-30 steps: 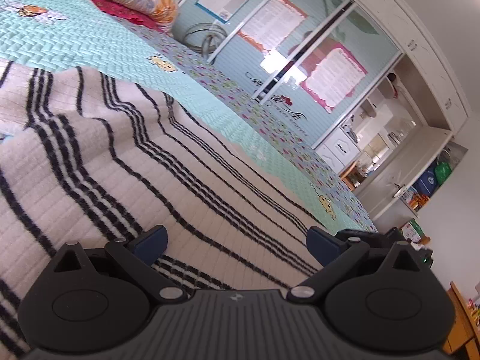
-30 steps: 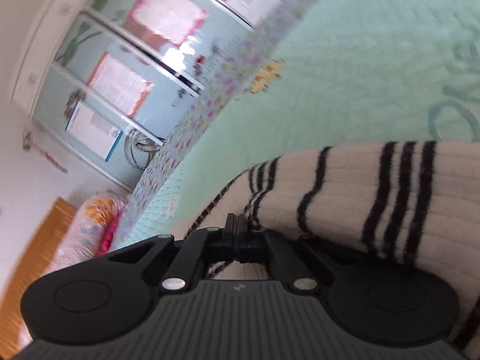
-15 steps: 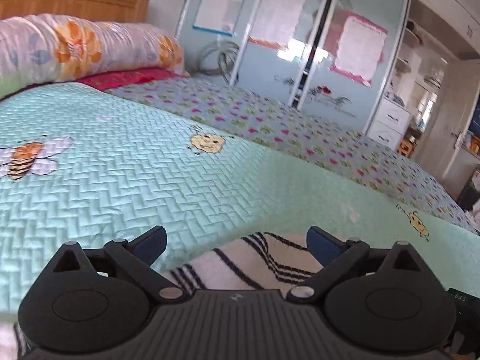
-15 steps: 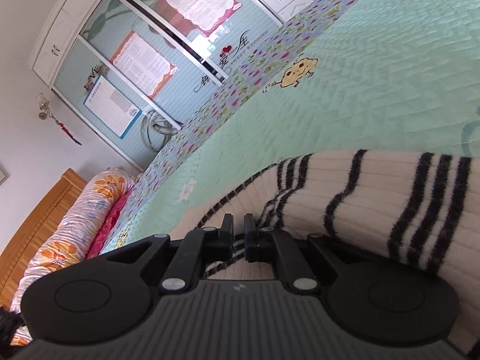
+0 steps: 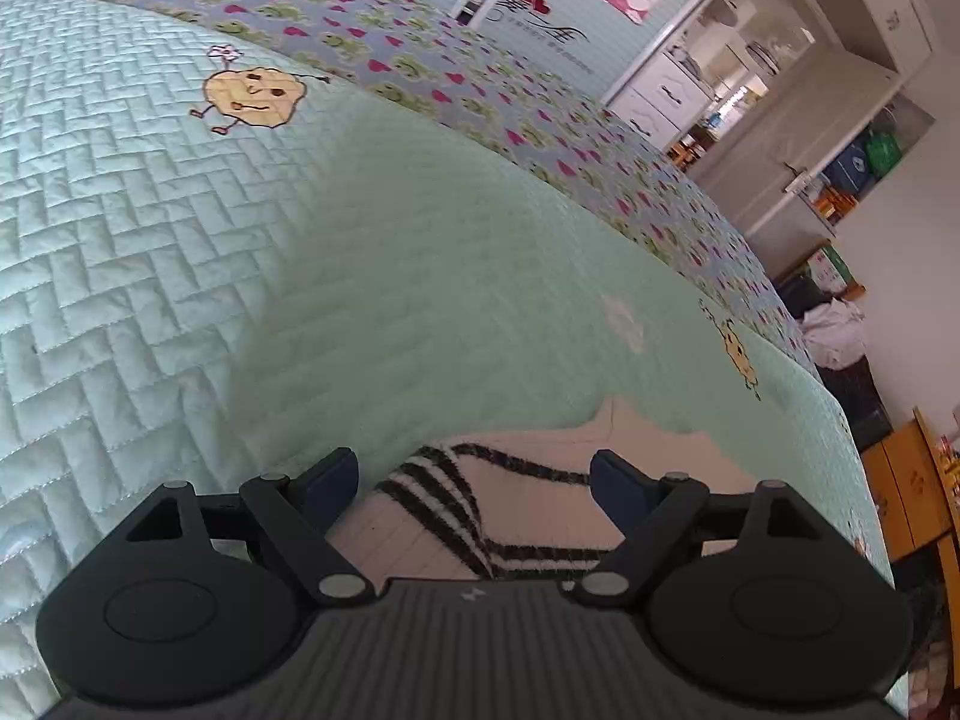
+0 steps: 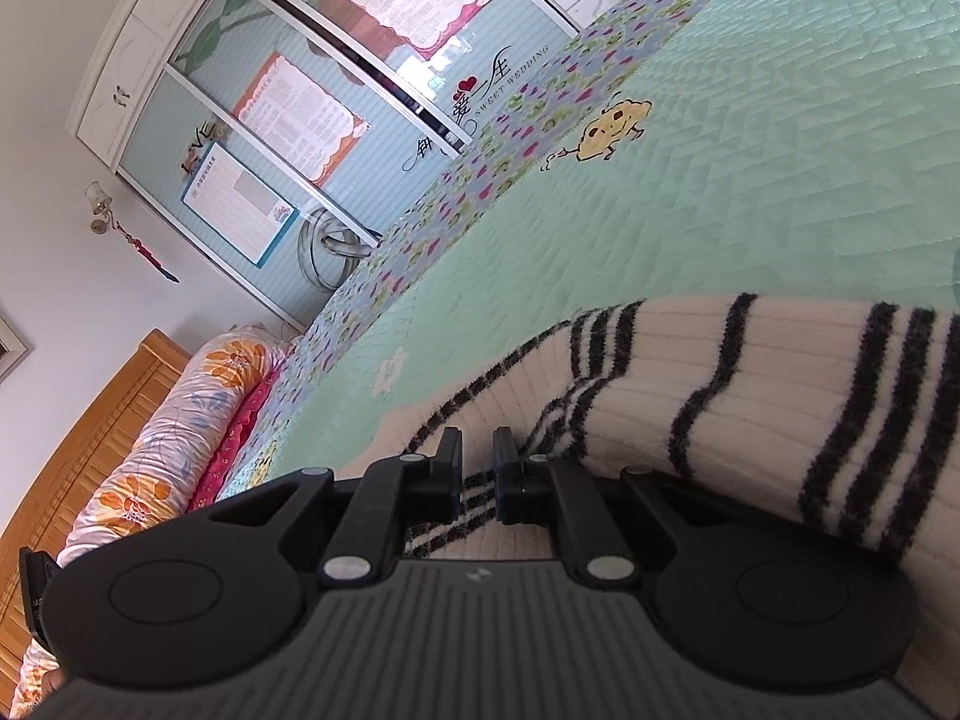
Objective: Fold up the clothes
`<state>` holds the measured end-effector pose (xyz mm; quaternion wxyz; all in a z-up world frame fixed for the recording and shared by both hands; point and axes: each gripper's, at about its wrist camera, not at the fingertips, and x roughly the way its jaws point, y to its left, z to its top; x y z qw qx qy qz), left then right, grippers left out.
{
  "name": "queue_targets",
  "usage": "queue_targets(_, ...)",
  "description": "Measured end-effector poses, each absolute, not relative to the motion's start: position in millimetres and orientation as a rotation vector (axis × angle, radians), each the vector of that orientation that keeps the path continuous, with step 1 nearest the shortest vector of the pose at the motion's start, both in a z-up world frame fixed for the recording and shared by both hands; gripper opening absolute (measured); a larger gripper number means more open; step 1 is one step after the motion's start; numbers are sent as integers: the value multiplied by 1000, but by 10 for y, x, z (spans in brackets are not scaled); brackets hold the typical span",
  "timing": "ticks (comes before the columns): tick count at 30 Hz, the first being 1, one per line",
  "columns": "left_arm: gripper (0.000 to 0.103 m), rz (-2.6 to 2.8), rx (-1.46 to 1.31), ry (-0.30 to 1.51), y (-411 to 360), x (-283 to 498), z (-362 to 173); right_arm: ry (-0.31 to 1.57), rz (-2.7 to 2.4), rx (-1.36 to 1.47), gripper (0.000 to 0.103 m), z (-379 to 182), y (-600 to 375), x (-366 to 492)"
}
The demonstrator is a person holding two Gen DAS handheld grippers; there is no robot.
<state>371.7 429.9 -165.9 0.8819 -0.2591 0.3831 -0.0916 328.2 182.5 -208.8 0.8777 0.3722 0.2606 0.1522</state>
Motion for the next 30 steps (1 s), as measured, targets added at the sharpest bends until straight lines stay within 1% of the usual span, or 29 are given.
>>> queue_targets(2, 70, -236, -595, 798, 4331, 3731, -1702, 544, 317, 775, 10, -2088, 1831, 3279)
queue_targets(3, 52, -247, -618, 798, 4349, 3734, -1728, 544, 317, 774, 10, -2088, 1834, 3278)
queue_targets(4, 29, -244, -611, 801, 4340, 3735, -1738, 545, 317, 773, 10, -2088, 1837, 3277)
queue_targets(5, 19, -236, -592, 805, 4320, 3735, -1743, 545, 318, 773, 10, -2088, 1829, 3278)
queue_targets(9, 10, -173, -438, 795, 4155, 3750, -1633, 545, 320, 773, 10, -2085, 1824, 3272)
queue_targets(11, 9, -104, -340, 765, 4128, 3787, -1532, 544, 320, 773, 10, -2084, 1828, 3263)
queue_targets(14, 9, -47, -274, 814, 4103, 3927, -1642, 547, 321, 765, 10, -2080, 1840, 3259)
queue_targets(17, 12, -32, -193, 777, 3985, 3941, -1699, 548, 322, 764, 10, -2072, 1848, 3263)
queue_targets(20, 19, -16, -212, 763, 4009, 3899, -1683, 549, 322, 764, 10, -2066, 1857, 3260)
queue_targets(21, 27, -7, -214, 761, 4014, 3881, -1658, 550, 321, 763, 10, -2064, 1858, 3259)
queue_targets(22, 39, 2, -216, 760, 4019, 3862, -1632, 550, 321, 763, 10, -2062, 1860, 3258)
queue_targets(23, 44, 27, -213, 741, 4023, 3818, -1584, 550, 321, 762, 10, -2060, 1862, 3256)
queue_targets(26, 50, 135, -195, 637, 4049, 3611, -1388, 551, 322, 762, 10, -2058, 1858, 3257)
queue_targets(27, 55, 156, -213, 601, 4085, 3520, -1325, 552, 322, 762, 10, -2058, 1857, 3259)
queue_targets(30, 56, 67, -374, 578, 4195, 3229, -1213, 553, 322, 763, 10, -2050, 1866, 3258)
